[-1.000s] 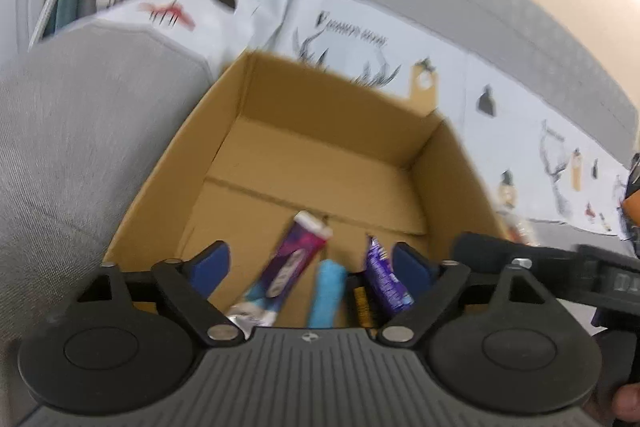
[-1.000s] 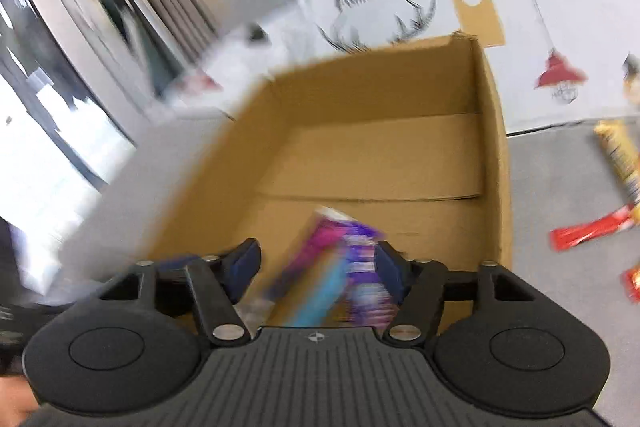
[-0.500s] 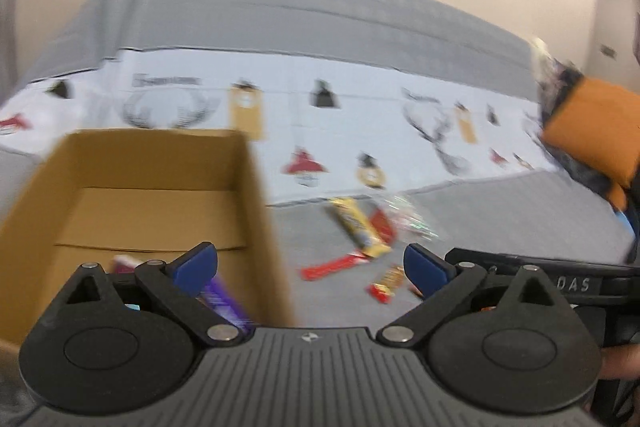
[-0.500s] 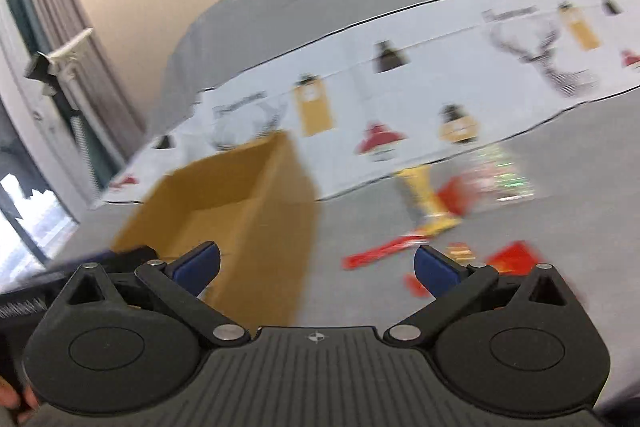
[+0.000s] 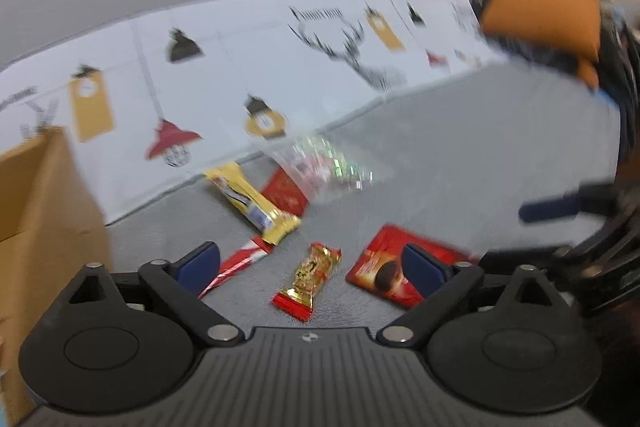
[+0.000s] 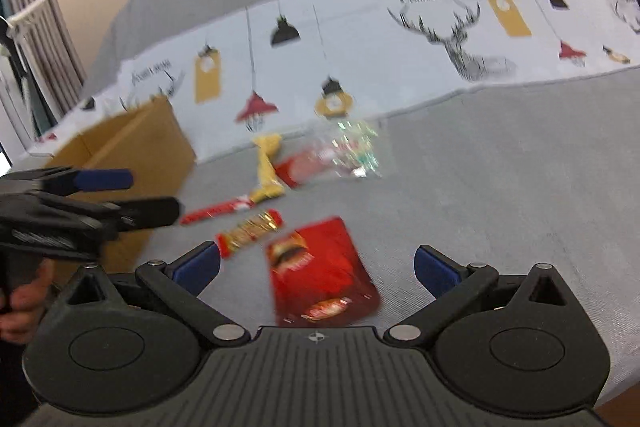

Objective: Organize snacks
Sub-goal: 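Grasp the small gold candy with the left tool while the right grasps the red coffee pouch, then carry both snacks over the cardboard box and open both tools to drop them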

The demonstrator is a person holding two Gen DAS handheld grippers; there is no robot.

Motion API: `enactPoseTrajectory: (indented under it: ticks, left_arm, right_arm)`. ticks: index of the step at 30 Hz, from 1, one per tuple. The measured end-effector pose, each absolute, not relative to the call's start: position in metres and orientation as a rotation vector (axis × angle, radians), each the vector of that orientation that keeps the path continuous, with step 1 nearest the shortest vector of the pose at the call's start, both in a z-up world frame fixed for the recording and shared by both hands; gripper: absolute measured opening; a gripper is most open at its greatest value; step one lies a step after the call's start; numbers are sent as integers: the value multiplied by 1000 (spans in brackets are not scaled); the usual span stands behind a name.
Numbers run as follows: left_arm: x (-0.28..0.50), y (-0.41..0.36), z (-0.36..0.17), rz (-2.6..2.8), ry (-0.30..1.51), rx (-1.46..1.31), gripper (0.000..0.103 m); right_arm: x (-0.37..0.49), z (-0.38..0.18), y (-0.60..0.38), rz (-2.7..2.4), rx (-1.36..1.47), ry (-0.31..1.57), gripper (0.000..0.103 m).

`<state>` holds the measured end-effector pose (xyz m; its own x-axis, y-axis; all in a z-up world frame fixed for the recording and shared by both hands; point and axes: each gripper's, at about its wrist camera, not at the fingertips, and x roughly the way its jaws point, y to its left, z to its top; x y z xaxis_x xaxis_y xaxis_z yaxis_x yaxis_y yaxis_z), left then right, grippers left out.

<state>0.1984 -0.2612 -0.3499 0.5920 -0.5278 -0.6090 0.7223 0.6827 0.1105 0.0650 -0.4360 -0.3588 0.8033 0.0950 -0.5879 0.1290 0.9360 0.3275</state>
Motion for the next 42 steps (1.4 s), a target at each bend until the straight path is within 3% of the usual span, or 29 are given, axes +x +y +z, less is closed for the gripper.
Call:
enactPoseTrajectory:
  ticks: [3, 7, 8, 9, 12, 14, 16, 29, 42]
  left_arm:
    - [223, -276, -379, -795, 642, 404, 75]
    - [244, -277, -403, -838, 711, 352, 66]
    - [249, -274, -405, -832, 732, 313, 58]
    - [249, -271, -405, -800, 730, 317, 41]
    - [248, -264, -400, -749, 767, 301, 26]
    - [244, -258, -396, -722, 792, 285, 26]
    - [238, -249, -392, -690, 822, 263, 25]
    - [210, -229, -373, -656, 871, 217, 21]
    - [168, -176, -275, -618, 694, 130, 21]
  right_arm:
    - [86, -371, -427, -11, 312, 673, 102]
    - [117, -400, -408, 18, 166, 787, 103]
    - [117, -405, -399, 11, 90, 776, 103]
    - [118, -408, -390, 9, 17, 775, 102]
    - [123, -404, -392, -14, 47, 783, 95]
    - [123, -399, -393, -48, 43, 769, 57]
    - [124, -395, -391, -69, 32, 781, 52]
    - [102, -365, -393, -196, 130, 732, 46]
    - [73, -311, -344, -155, 216, 682, 46]
